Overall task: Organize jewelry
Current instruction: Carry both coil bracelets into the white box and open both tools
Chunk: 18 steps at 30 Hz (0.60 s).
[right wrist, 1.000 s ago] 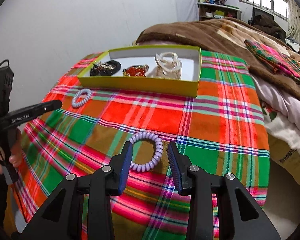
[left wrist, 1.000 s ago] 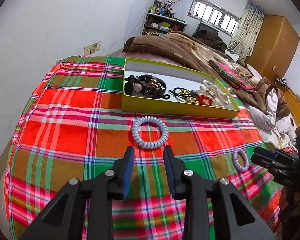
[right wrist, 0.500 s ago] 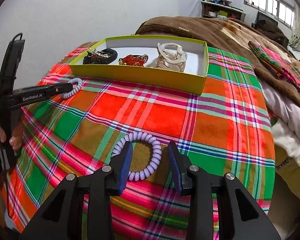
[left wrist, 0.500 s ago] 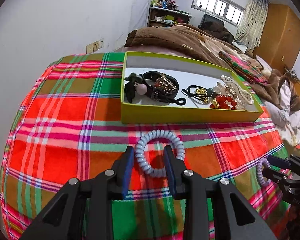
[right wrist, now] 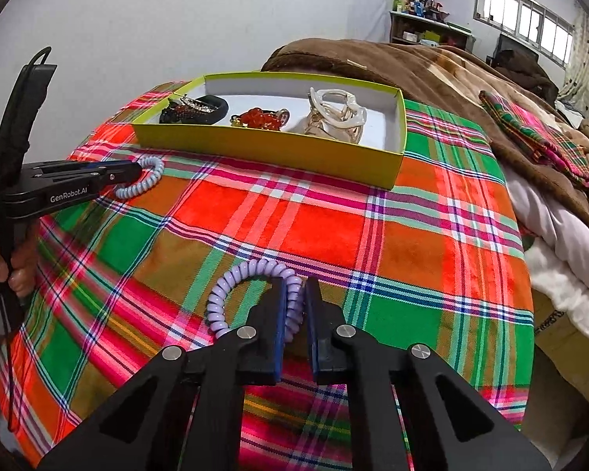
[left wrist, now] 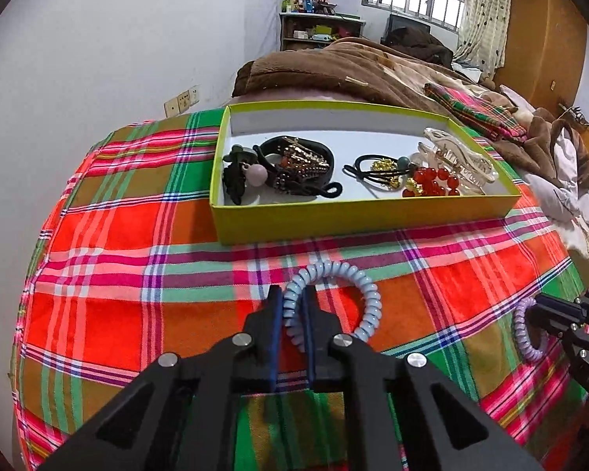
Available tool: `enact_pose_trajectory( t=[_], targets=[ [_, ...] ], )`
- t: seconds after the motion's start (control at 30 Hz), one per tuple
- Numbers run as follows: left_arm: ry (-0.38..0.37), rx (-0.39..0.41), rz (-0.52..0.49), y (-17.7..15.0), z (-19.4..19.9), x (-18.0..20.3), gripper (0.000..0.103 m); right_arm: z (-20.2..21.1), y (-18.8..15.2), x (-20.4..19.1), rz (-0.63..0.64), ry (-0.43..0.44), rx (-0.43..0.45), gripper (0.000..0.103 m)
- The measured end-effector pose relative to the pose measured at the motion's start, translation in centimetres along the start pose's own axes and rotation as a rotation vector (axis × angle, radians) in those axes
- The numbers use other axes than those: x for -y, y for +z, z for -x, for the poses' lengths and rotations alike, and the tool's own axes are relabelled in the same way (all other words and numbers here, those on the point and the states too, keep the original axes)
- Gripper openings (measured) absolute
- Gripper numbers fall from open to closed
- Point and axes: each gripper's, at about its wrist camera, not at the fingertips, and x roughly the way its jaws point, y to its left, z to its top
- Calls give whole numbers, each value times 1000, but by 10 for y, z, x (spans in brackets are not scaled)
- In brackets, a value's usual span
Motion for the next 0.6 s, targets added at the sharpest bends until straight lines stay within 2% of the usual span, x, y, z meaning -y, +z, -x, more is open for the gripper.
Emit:
enact_pose_trajectory(
  t=[0.3,0.6],
  targets=[
    [-42,7,26,-8,12,3,9,15,0,-3,-4,23,32,9],
    [-72,78,36,-7,50,8,9,40,9,-8,-12,40,101,9]
  ],
)
